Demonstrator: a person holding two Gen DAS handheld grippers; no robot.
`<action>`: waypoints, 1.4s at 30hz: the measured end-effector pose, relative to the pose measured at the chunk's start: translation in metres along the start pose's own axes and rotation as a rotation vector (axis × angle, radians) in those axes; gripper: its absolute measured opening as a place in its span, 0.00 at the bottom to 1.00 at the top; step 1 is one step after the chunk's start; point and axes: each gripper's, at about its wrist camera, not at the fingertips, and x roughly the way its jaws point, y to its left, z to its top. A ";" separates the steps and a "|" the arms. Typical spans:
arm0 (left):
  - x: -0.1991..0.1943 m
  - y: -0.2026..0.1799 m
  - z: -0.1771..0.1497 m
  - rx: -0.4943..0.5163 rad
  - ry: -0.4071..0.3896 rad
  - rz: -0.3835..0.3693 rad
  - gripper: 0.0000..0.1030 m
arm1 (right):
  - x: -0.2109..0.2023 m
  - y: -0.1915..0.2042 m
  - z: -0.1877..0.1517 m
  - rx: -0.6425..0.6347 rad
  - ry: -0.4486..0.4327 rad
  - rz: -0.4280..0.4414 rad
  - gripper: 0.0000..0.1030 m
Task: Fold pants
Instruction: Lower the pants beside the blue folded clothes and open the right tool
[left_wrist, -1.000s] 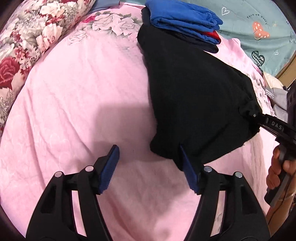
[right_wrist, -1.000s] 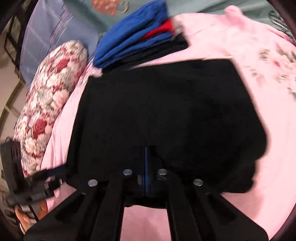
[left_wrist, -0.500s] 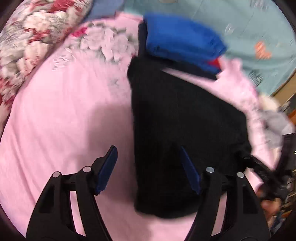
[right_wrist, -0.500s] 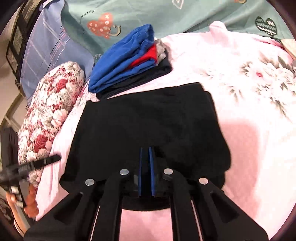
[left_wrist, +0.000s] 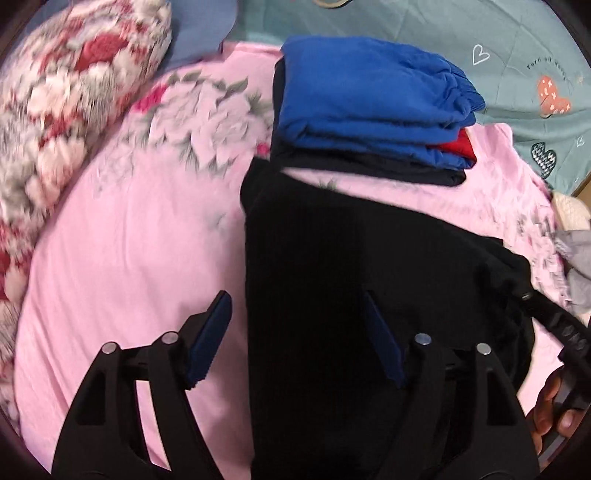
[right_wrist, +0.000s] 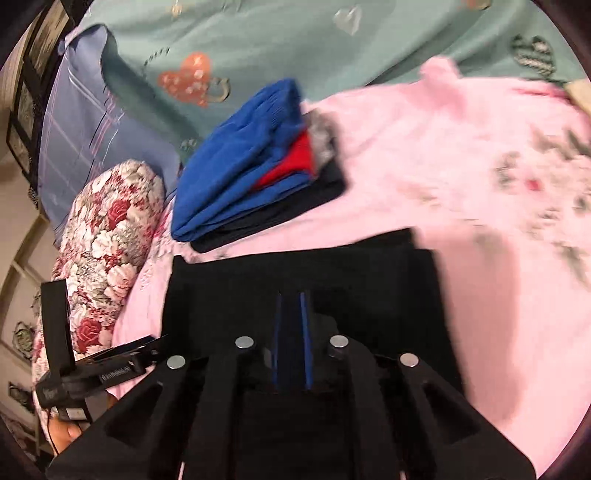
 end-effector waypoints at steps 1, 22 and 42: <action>0.003 0.000 0.002 0.015 -0.001 0.028 0.74 | 0.007 0.002 0.001 -0.016 0.020 -0.029 0.10; 0.014 0.023 -0.027 -0.029 0.197 -0.204 0.87 | -0.054 -0.059 -0.020 0.032 -0.072 -0.220 0.87; 0.026 0.006 0.014 0.033 0.041 0.006 0.79 | 0.023 -0.023 0.004 -0.125 0.010 -0.388 0.70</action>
